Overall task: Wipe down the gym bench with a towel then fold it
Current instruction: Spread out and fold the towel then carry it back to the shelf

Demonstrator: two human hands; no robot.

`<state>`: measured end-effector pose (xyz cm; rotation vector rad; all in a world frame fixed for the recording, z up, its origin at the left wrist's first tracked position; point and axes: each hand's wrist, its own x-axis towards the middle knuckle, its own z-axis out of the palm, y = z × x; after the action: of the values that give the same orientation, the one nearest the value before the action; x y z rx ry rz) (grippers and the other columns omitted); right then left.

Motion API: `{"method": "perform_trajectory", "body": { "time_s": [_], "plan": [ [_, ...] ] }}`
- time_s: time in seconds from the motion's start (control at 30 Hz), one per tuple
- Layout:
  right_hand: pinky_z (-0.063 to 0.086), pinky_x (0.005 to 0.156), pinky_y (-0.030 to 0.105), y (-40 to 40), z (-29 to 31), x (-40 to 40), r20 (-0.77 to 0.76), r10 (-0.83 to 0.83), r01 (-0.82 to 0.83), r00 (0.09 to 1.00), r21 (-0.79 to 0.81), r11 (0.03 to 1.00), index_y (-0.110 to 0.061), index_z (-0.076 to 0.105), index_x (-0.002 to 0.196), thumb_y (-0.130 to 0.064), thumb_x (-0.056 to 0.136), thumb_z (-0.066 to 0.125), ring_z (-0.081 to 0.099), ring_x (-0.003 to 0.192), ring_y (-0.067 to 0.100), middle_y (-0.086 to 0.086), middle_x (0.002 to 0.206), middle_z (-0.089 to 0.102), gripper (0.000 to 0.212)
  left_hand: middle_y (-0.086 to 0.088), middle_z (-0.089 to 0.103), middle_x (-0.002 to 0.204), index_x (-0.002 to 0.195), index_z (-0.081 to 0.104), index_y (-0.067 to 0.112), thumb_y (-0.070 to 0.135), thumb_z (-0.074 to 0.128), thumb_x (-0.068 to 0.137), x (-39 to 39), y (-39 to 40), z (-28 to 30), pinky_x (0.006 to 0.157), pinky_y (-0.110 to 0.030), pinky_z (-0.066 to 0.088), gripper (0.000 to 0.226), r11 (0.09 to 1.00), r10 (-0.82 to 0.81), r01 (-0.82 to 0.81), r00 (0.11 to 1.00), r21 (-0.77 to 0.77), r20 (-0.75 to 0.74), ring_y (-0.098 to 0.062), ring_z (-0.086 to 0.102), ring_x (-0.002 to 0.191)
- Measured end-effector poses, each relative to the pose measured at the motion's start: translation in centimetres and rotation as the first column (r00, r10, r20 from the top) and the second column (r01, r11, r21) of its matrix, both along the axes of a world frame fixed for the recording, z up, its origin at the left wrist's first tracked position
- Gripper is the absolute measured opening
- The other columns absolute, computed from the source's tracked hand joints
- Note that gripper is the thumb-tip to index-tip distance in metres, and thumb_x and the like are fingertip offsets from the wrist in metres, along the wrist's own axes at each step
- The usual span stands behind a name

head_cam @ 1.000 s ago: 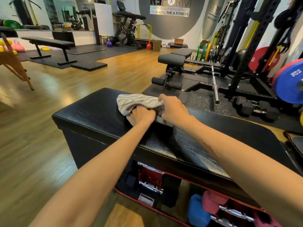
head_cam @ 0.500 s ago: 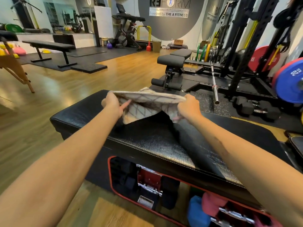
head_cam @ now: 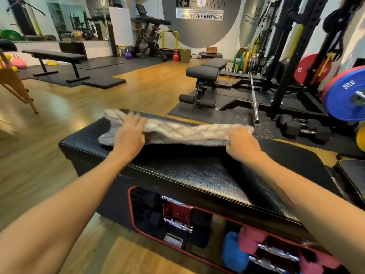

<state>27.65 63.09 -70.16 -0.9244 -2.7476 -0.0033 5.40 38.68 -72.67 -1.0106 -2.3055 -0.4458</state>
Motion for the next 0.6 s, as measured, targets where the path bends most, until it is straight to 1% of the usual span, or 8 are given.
{"method": "perform_trajectory", "body": {
  "time_s": [0.07,0.13,0.27,0.33,0.37,0.47,0.53,0.6],
  "plan": [
    [0.044,0.078,0.039,-1.1,-0.5,1.3,0.130,-0.053,0.059,0.990,-0.043,0.997,-0.001,0.061,0.100,-0.007,0.084,0.052,0.056,0.110,0.042,0.018,0.105,0.059,0.019,-0.020,0.065,0.100,0.096,0.062,0.002,0.007,0.053,0.080,1.3,-1.0,-0.2,0.069,-0.045,0.051,0.019,0.983,0.083,-0.061,0.990,-0.174,0.117,-0.040,0.060,0.096],
    [0.041,0.075,0.036,-1.3,0.3,1.8,0.172,-0.059,0.063,0.983,-0.020,0.998,-0.002,0.059,0.099,-0.009,0.087,0.054,0.059,0.105,0.041,0.017,0.108,0.061,0.015,-0.018,0.064,0.100,0.096,0.062,0.005,0.016,0.053,0.083,1.7,-1.2,1.0,0.068,-0.039,0.045,0.019,0.956,0.164,-0.118,0.974,-0.269,0.158,-0.040,0.060,0.092],
    [0.047,0.080,0.039,-1.4,4.1,1.0,0.231,-0.095,0.095,0.968,0.012,0.995,-0.004,0.057,0.111,-0.032,0.089,0.063,0.062,0.104,0.035,0.015,0.119,0.060,0.036,-0.016,0.062,0.109,0.109,0.063,0.010,0.031,0.063,0.077,0.9,-0.3,5.8,0.076,-0.038,0.048,0.038,0.911,0.269,-0.120,0.898,-0.394,0.349,-0.036,0.061,0.095],
    [0.053,0.073,0.037,-1.2,5.7,0.7,0.455,-0.078,0.094,0.887,-0.013,0.995,-0.005,0.065,0.094,-0.023,0.084,0.066,0.065,0.076,0.027,0.010,0.098,0.069,0.020,-0.009,0.062,0.102,0.107,0.062,0.015,0.050,0.073,0.057,0.7,-0.1,7.4,0.078,-0.040,0.053,0.062,0.806,0.328,-0.001,0.833,-0.591,0.446,-0.031,0.061,0.088],
    [0.057,0.077,0.037,-1.0,6.2,0.5,0.624,-0.046,0.111,0.780,-0.065,0.992,-0.006,0.070,0.088,-0.022,0.083,0.070,0.064,0.069,0.025,0.007,0.084,0.071,0.017,-0.006,0.062,0.102,0.108,0.061,0.015,0.058,0.078,0.047,0.7,-0.1,7.8,0.078,-0.042,0.055,0.076,0.729,0.368,0.059,0.806,-0.682,0.463,-0.029,0.062,0.087],
    [0.050,0.102,0.044,-0.8,7.2,0.8,0.907,0.104,0.189,0.408,-0.196,0.962,-0.003,0.073,0.105,-0.041,0.063,0.086,0.064,0.081,0.022,0.003,0.092,0.075,0.058,-0.006,0.063,0.118,0.119,0.058,0.012,0.062,0.084,0.042,1.6,-0.8,8.5,0.075,-0.036,0.053,0.095,0.518,0.470,0.182,0.756,-0.836,0.456,-0.030,0.063,0.097],
    [0.056,0.091,0.038,-0.4,8.3,1.1,0.892,0.172,0.258,0.418,-0.298,0.919,-0.009,0.058,0.135,-0.046,0.052,0.093,0.067,0.092,0.019,0.008,0.121,0.070,0.098,-0.007,0.068,0.113,0.116,0.064,0.010,0.053,0.085,0.050,2.2,-1.0,8.9,0.070,-0.030,0.051,0.081,0.456,0.481,0.200,0.764,-0.867,0.429,-0.027,0.066,0.093],
    [0.058,0.071,0.030,-0.4,9.2,1.1,0.831,0.183,0.321,0.525,-0.392,0.862,-0.016,0.046,0.146,-0.056,0.050,0.092,0.070,0.096,0.019,0.012,0.128,0.066,0.113,-0.008,0.069,0.107,0.108,0.067,0.009,0.047,0.088,0.049,2.6,-0.7,9.5,0.071,-0.031,0.054,0.073,0.402,0.535,0.234,0.724,-0.885,0.434,-0.027,0.066,0.090]
  ]
}}
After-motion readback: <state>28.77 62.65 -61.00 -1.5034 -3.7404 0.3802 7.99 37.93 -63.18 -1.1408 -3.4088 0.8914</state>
